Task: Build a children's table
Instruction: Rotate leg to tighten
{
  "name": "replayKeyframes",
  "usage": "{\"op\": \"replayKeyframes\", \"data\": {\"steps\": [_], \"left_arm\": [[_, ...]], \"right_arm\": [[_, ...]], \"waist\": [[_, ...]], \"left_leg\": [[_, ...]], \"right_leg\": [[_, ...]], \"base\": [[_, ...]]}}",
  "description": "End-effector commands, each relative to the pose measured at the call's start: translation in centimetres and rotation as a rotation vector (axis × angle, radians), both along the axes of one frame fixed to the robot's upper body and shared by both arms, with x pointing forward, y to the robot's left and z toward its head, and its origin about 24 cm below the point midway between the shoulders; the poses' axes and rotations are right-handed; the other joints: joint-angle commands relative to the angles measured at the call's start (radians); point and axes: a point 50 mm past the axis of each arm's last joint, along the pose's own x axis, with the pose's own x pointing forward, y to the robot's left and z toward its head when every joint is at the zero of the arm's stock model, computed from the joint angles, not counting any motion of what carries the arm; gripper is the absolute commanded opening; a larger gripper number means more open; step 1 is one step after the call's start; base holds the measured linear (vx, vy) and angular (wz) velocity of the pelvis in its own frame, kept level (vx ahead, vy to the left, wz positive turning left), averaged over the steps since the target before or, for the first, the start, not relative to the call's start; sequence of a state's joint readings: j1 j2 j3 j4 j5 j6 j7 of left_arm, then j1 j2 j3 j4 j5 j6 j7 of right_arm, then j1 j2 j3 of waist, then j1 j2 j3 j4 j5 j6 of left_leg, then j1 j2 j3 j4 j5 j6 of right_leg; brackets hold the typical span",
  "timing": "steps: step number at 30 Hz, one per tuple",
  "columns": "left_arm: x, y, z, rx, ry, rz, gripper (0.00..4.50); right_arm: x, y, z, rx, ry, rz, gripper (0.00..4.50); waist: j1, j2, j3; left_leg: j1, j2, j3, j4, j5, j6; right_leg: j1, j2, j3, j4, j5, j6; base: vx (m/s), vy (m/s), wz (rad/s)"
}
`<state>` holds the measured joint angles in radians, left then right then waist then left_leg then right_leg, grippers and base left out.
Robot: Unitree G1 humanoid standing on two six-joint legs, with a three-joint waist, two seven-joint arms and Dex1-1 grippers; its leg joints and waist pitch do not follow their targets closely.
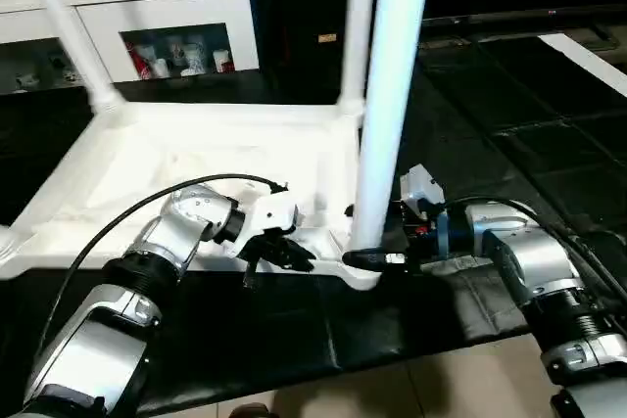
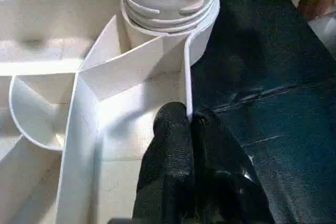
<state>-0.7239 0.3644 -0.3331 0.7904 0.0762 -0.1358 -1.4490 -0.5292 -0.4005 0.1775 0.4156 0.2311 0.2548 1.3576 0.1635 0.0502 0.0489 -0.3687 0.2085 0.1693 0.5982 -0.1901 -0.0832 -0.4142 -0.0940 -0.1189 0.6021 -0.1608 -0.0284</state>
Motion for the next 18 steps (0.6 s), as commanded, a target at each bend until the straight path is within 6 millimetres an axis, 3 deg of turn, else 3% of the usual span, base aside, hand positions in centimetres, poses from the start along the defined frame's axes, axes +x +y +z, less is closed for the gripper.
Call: {"op": "replayKeyframes", "data": {"steps": [1, 18], "left_arm": [[-0.17, -0.67, 0.68, 0.006, -0.030, -0.085, 0.00], [-0.10, 0.23, 0.61, 0.016, -0.031, -0.053, 0.00]], "right_arm": [[-0.57, -0.19, 0.40, -0.006, 0.032, 0.077, 3.84], [-0.92, -0.34, 0.03, -0.014, 0.063, 0.101, 2.34]], "waist": [[-0.007, -0.012, -0.079], [-0.001, -0.011, -0.081]], "left_leg": [[0.006, 0.027, 0.000, -0.060, -0.120, 0.085], [0.006, 0.027, -0.001, -0.060, -0.115, 0.075]], "right_leg": [[0.067, -0.061, 0.056, -0.060, -0.192, -0.191], [0.065, -0.061, 0.054, -0.060, -0.203, -0.185]], "base": [[0.000, 0.000, 0.00], [0.000, 0.000, 0.00]]}}
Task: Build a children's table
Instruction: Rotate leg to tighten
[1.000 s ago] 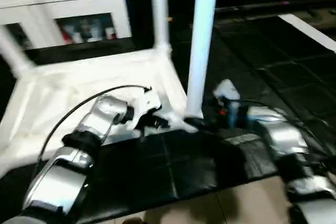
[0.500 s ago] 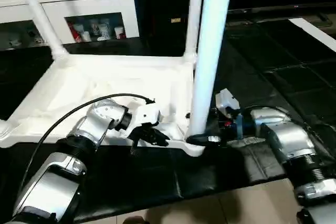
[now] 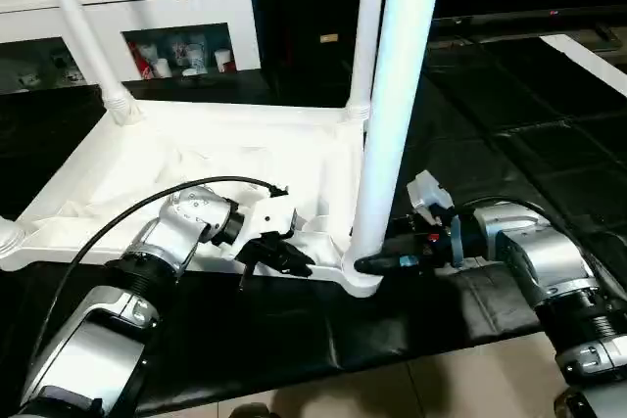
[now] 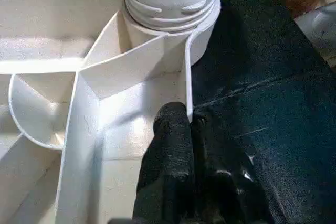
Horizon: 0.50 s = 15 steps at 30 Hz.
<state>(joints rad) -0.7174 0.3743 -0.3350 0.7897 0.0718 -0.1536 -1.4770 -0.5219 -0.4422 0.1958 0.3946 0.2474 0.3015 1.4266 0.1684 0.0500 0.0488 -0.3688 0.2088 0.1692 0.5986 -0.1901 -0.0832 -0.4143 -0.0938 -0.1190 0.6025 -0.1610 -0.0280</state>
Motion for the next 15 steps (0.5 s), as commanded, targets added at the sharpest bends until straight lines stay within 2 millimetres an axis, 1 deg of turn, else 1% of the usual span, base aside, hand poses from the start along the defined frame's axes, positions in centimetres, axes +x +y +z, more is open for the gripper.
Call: {"op": "replayKeyframes", "data": {"steps": [1, 4, 9, 10, 11, 12, 13, 14, 15], "left_arm": [[0.1, -0.1, 0.7, 0.012, -0.038, -0.026, 0.00], [0.2, 0.1, 0.6, 0.013, -0.038, -0.010, 0.00], [0.3, 0.1, 0.6, 0.006, -0.035, 0.010, 0.00], [0.3, 0.0, 0.5, -0.004, -0.025, 0.035, 0.00], [0.5, -0.2, 0.4, -0.017, -0.023, 0.070, 0.00], [0.5, -0.2, 0.4, -0.017, -0.023, 0.070, 0.00], [0.8, -0.6, 0.3, -0.029, -0.020, 0.129, 0.00], [1.2, -1.0, 0.2, -0.042, -0.024, 0.179, 0.00], [1.2, -1.0, 0.2, -0.042, -0.024, 0.179, 0.00]], "right_arm": [[-0.3, 0.4, 0.0, 0.007, 0.009, 0.044, 2.29], [-0.4, 0.6, -0.1, 0.009, 0.011, 0.044, 2.09], [-0.5, 0.9, -0.3, 0.018, 0.014, 0.046, 2.04], [-0.6, 1.1, -0.3, 0.035, 0.009, 0.035, 2.04], [-0.6, 1.5, -0.3, 0.058, 0.010, -0.004, 2.04], [-0.6, 1.5, -0.3, 0.059, 0.010, -0.005, 2.04], [-0.3, 2.1, -0.6, 0.076, 0.006, -0.075, 2.04], [0.0, 2.6, -0.8, 0.083, 0.006, -0.148, 2.02], [0.0, 2.6, -0.8, 0.083, 0.006, -0.148, 2.01]], "waist": [[-0.006, -0.011, -0.081], [-0.006, -0.011, -0.081], [-0.006, -0.012, -0.081], [-0.006, -0.009, -0.082], [-0.007, -0.010, -0.080], [-0.007, -0.007, -0.080], [-0.008, -0.010, -0.080], [-0.009, -0.006, -0.075], [-0.013, -0.007, -0.074]], "left_leg": [[0.006, 0.026, -0.001, -0.059, -0.115, 0.076], [0.005, 0.026, -0.001, -0.059, -0.113, 0.077], [0.005, 0.026, -0.001, -0.059, -0.109, 0.077], [0.005, 0.026, -0.001, -0.058, -0.110, 0.076], [0.005, 0.026, 0.000, -0.059, -0.115, 0.074], [0.006, 0.026, -0.001, -0.060, -0.117, 0.072], [0.006, 0.025, -0.001, -0.060, -0.124, 0.068], [0.008, 0.025, -0.001, -0.062, -0.140, 0.058], [0.007, 0.025, 0.000, -0.063, -0.150, 0.050]], "right_leg": [[0.065, -0.060, 0.055, -0.061, -0.199, -0.187], [0.066, -0.060, 0.054, -0.060, -0.196, -0.188], [0.065, -0.060, 0.055, -0.059, -0.195, -0.186], [0.066, -0.061, 0.055, -0.059, -0.194, -0.187], [0.065, -0.060, 0.055, -0.061, -0.202, -0.185], [0.065, -0.060, 0.055, -0.061, -0.205, -0.184], [0.066, -0.060, 0.054, -0.063, -0.219, -0.180], [0.062, -0.060, 0.054, -0.069, -0.250, -0.174], [0.064, -0.061, 0.054, -0.071, -0.272, -0.169]], "base": [[0.000, 0.000, 0.00], [0.000, 0.000, 0.00], [0.000, 0.000, 0.00], [0.000, 0.000, 0.00], [0.000, 0.000, 0.00], [0.000, 0.000, 0.00], [0.000, 0.000, 0.00], [0.000, 0.000, 0.00], [0.000, 0.000, 0.00]]}}
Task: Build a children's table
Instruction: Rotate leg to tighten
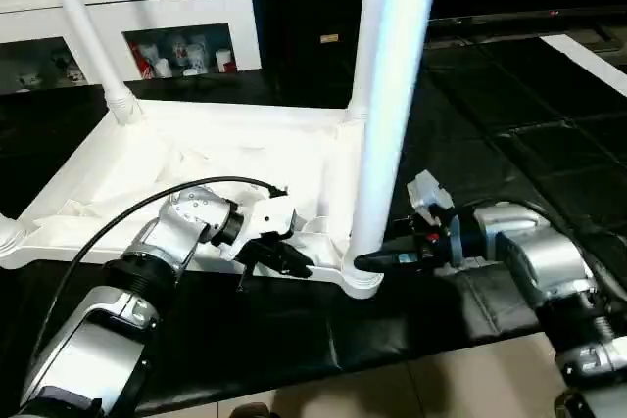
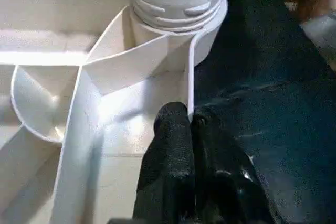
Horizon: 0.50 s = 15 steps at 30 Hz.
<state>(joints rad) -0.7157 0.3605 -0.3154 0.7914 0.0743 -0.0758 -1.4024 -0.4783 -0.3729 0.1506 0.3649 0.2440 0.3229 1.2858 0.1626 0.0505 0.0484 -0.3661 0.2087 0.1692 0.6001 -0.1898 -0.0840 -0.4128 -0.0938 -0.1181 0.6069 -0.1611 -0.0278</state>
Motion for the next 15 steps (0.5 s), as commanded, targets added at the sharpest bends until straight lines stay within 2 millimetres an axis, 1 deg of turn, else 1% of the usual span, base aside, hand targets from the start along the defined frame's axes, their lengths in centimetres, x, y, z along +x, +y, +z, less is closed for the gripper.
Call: {"op": "replayKeyframes", "data": {"steps": [1, 2, 3, 4, 5, 6, 7, 8, 9, 10, 12, 13, 14, 15], "left_arm": [[1.3, -1.8, 0.6, -0.046, -0.045, 0.150, 0.00], [1.6, -2.2, 0.6, -0.050, -0.050, 0.186, 0.00], [1.6, -2.2, 0.6, -0.050, -0.050, 0.186, 0.00], [2.1, -2.8, 0.8, -0.062, -0.046, 0.240, 0.00], [2.5, -3.3, 0.9, -0.075, -0.047, 0.290, 0.00], [2.9, -4.0, 1.1, -0.090, -0.045, 0.349, 0.00], [3.3, -4.6, 1.3, -0.101, -0.043, 0.396, 0.00], [3.3, -4.6, 1.3, -0.102, -0.042, 0.401, 0.00], [3.8, -5.3, 1.6, -0.116, -0.064, 0.467, 0.00], [4.2, -5.8, 2.0, -0.129, -0.081, 0.516, 0.00], [4.4, -6.0, 2.1, -0.136, -0.089, 0.543, 0.00], [4.6, -6.3, 2.5, -0.148, -0.105, 0.569, 0.00], [4.7, -6.4, 2.6, -0.153, -0.110, 0.569, 0.00], [4.7, -6.4, 2.7, -0.155, -0.111, 0.566, 0.00]], "right_arm": [[0.6, 2.7, -0.7, 0.030, 0.013, -0.142, 2.00], [0.9, 3.2, -1.0, 0.020, 0.020, -0.196, 2.00], [0.9, 3.2, -1.0, 0.020, 0.020, -0.196, 2.00], [1.4, 4.1, -1.4, 0.012, 0.030, -0.273, 1.99], [1.8, 5.0, -1.7, 0.004, 0.045, -0.333, 1.99], [2.3, 5.9, -1.8, -0.012, 0.050, -0.394, 1.99], [2.7, 6.8, -1.9, -0.030, 0.053, -0.446, 1.99], [2.8, 6.9, -2.0, -0.032, 0.053, -0.450, 1.99], [3.4, 7.9, -1.8, -0.028, 0.060, -0.512, 1.99], [3.9, 8.6, -1.6, -0.028, 0.061, -0.552, 1.99], [4.1, 9.0, -1.5, -0.029, 0.059, -0.574, 1.99], [4.5, 9.4, -1.3, -0.051, 0.023, -0.606, 1.99], [4.6, 9.5, -1.2, -0.052, 0.008, -0.607, 1.99], [4.6, 9.6, -1.1, -0.041, 0.004, -0.604, 1.99]], "waist": [[-0.012, -0.009, -0.070], [-0.020, -0.007, -0.068], [-0.025, -0.008, -0.068], [-0.031, 0.007, -0.064], [-0.048, 0.000, -0.056], [-0.054, 0.000, -0.056], [-0.072, 0.004, -0.053], [-0.083, 0.002, -0.059], [-0.087, 0.002, -0.062], [-0.094, 0.004, -0.061], [-0.097, 0.006, -0.064], [-0.099, -0.002, -0.069], [-0.098, 0.001, -0.070], [-0.098, 0.002, -0.070]], "left_leg": [[0.006, 0.020, 0.000, -0.067, -0.177, 0.034], [0.009, 0.016, -0.002, -0.070, -0.195, 0.016], [0.011, 0.014, -0.003, -0.070, -0.202, 0.010], [0.015, 0.012, -0.005, -0.071, -0.224, 0.004], [0.013, 0.006, -0.005, -0.073, -0.261, -0.005], [0.018, 0.005, -0.008, -0.074, -0.281, -0.013], [0.025, -0.001, -0.009, -0.070, -0.315, -0.018], [0.026, -0.003, -0.012, -0.070, -0.310, -0.009], [0.012, 0.000, -0.014, -0.076, -0.275, 0.008], [0.010, 0.001, -0.015, -0.078, -0.268, 0.011], [0.018, 0.000, -0.013, -0.074, -0.273, 0.010], [0.013, 0.005, -0.010, -0.076, -0.226, 0.027], [0.010, 0.006, -0.011, -0.076, -0.214, 0.031], [0.008, 0.006, -0.010, -0.076, -0.210, 0.035]], "right_leg": [[0.061, -0.060, 0.050, -0.084, -0.340, -0.144], [0.059, -0.060, 0.048, -0.092, -0.404, -0.124], [0.060, -0.061, 0.047, -0.095, -0.428, -0.114], [0.057, -0.061, 0.046, -0.101, -0.470, -0.099], [0.058, -0.056, 0.037, -0.111, -0.526, -0.079], [0.058, -0.058, 0.033, -0.114, -0.555, -0.070], [0.054, -0.056, 0.026, -0.126, -0.601, -0.053], [0.060, -0.056, 0.023, -0.130, -0.588, -0.049], [0.073, -0.056, 0.025, -0.125, -0.532, -0.053], [0.070, -0.053, 0.024, -0.123, -0.511, -0.061], [0.065, -0.056, 0.027, -0.124, -0.502, -0.075], [0.069, -0.054, 0.037, -0.111, -0.395, -0.113], [0.070, -0.055, 0.037, -0.105, -0.368, -0.125], [0.071, -0.054, 0.038, -0.103, -0.351, -0.132]], "base": [[0.000, 0.000, 0.00], [0.000, 0.000, 0.00], [0.000, 0.000, 0.00], [0.000, 0.000, 0.00], [0.000, 0.000, 0.00], [0.000, 0.000, 0.00], [0.000, 0.000, 0.00], [0.000, 0.000, 0.00], [0.000, 0.000, 0.00], [0.000, 0.000, 0.00], [0.000, 0.000, 0.00], [0.000, 0.000, 0.00], [0.000, 0.000, 0.00], [0.000, 0.000, 0.00]]}}
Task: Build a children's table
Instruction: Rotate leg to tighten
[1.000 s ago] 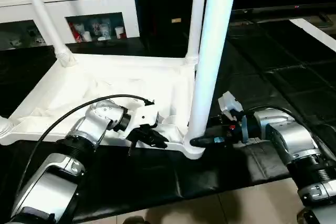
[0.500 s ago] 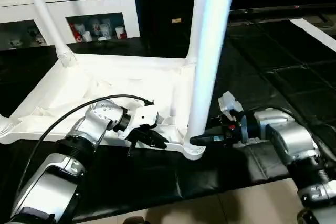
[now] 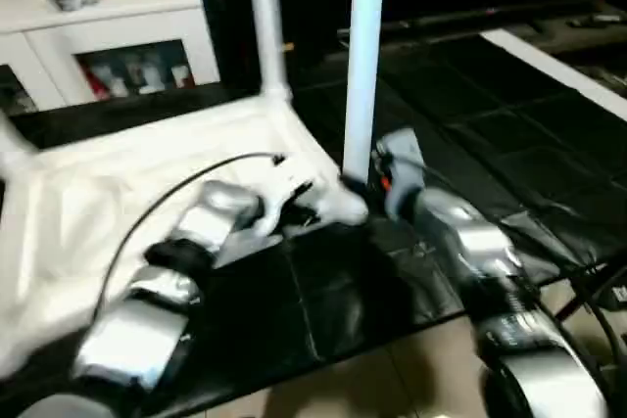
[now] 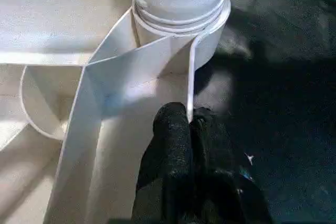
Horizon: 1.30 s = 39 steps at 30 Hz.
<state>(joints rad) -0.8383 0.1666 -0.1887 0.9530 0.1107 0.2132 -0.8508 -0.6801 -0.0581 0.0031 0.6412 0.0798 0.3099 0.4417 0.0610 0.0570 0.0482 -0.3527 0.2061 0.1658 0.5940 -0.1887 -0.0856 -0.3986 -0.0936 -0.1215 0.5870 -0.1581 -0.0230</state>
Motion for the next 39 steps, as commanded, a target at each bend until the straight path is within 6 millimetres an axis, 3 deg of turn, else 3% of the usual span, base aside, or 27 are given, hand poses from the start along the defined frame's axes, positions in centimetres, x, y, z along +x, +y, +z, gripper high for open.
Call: {"op": "replayKeyframes", "data": {"steps": [1, 5, 8, 11, 14, 21, 25, 29, 31, 39], "left_arm": [[1.0, -3.1, 3.1, -0.095, -0.118, -0.027, 0.00], [0.7, -2.6, 2.8, -0.065, -0.122, -0.072, 0.00], [0.5, -2.1, 2.6, -0.056, -0.127, -0.113, 0.00], [0.4, -1.5, 2.5, -0.060, -0.122, -0.132, 0.00], [0.0, -0.6, 2.7, -0.063, -0.139, -0.244, 0.00], [-1.2, 0.7, 2.5, -0.040, -0.094, -0.447, 0.00], [-2.2, 1.9, 2.3, -0.002, -0.046, -0.614, 0.00], [-2.7, 2.5, 2.4, 0.012, -0.013, -0.687, 0.00], [-2.9, 2.7, 2.4, 0.026, 0.001, -0.732, 0.00], [-3.7, 3.0, 2.0, 0.027, 0.016, -0.789, 0.00]], "right_arm": [[-1.5, 5.0, -0.8, 0.061, 0.048, 0.183, 1.99], [-1.7, 4.0, -0.9, 0.112, 0.064, 0.198, 2.52], [-1.9, 2.9, -1.3, 0.084, 0.059, 0.226, 2.89], [-2.0, 1.8, -1.3, 0.087, 0.051, 0.246, 3.07], [-2.6, -0.8, -0.7, 0.091, 0.021, 0.339, 3.20], [-3.8, -4.4, 0.6, 0.077, -0.031, 0.500, 3.91], [-5.3, -5.7, 1.2, 0.047, 0.002, 0.685, 3.91], [-6.0, -6.1, 1.1, 0.012, 0.040, 0.797, 3.91], [-6.2, -6.4, 1.0, -0.022, 0.048, 0.856, 3.91], [-6.0, -5.9, 0.6, -0.083, 0.068, 0.919, 3.22]], "waist": [[0.005, -0.005, -0.074], [0.008, -0.006, -0.077], [0.012, -0.009, -0.078], [0.016, -0.005, -0.078], [0.027, -0.006, -0.078], [0.047, -0.009, -0.077], [0.061, 0.001, -0.077], [0.078, -0.001, -0.077], [0.082, -0.002, -0.077], [0.080, -0.006, -0.076]], "left_leg": [[-0.003, 0.010, -0.004, -0.066, -0.191, 0.052], [-0.008, 0.012, -0.002, -0.063, -0.133, 0.080], [-0.009, 0.014, -0.001, -0.062, -0.114, 0.094], [-0.007, 0.016, 0.001, -0.061, -0.114, 0.101], [-0.007, 0.019, 0.001, -0.061, -0.125, 0.109], [-0.006, 0.023, 0.004, -0.061, -0.147, 0.104], [0.001, 0.027, 0.004, -0.061, -0.161, 0.100], [0.001, 0.030, 0.003, -0.062, -0.175, 0.087], [-0.001, 0.031, 0.003, -0.062, -0.180, 0.079], [-0.006, 0.030, 0.001, -0.062, -0.178, 0.066]], "right_leg": [[0.058, -0.055, 0.045, -0.077, -0.298, -0.160], [0.063, -0.056, 0.049, -0.064, -0.204, -0.198], [0.065, -0.057, 0.049, -0.060, -0.180, -0.207], [0.064, -0.057, 0.051, -0.058, -0.157, -0.219], [0.066, -0.057, 0.050, -0.058, -0.157, -0.216], [0.062, -0.059, 0.051, -0.061, -0.200, -0.209], [0.055, -0.058, 0.053, -0.063, -0.206, -0.206], [0.052, -0.060, 0.054, -0.060, -0.213, -0.213], [0.053, -0.062, 0.055, -0.059, -0.220, -0.214], [0.054, -0.064, 0.054, -0.059, -0.247, -0.205]], "base": [[0.000, 0.000, 0.00], [0.000, 0.000, 0.00], [0.000, 0.000, 0.00], [0.000, 0.000, 0.00], [0.000, 0.000, 0.00], [0.000, 0.000, 0.00], [0.000, 0.000, 0.00], [0.000, 0.000, 0.00], [0.000, 0.000, 0.00], [0.000, 0.000, 0.00]]}}
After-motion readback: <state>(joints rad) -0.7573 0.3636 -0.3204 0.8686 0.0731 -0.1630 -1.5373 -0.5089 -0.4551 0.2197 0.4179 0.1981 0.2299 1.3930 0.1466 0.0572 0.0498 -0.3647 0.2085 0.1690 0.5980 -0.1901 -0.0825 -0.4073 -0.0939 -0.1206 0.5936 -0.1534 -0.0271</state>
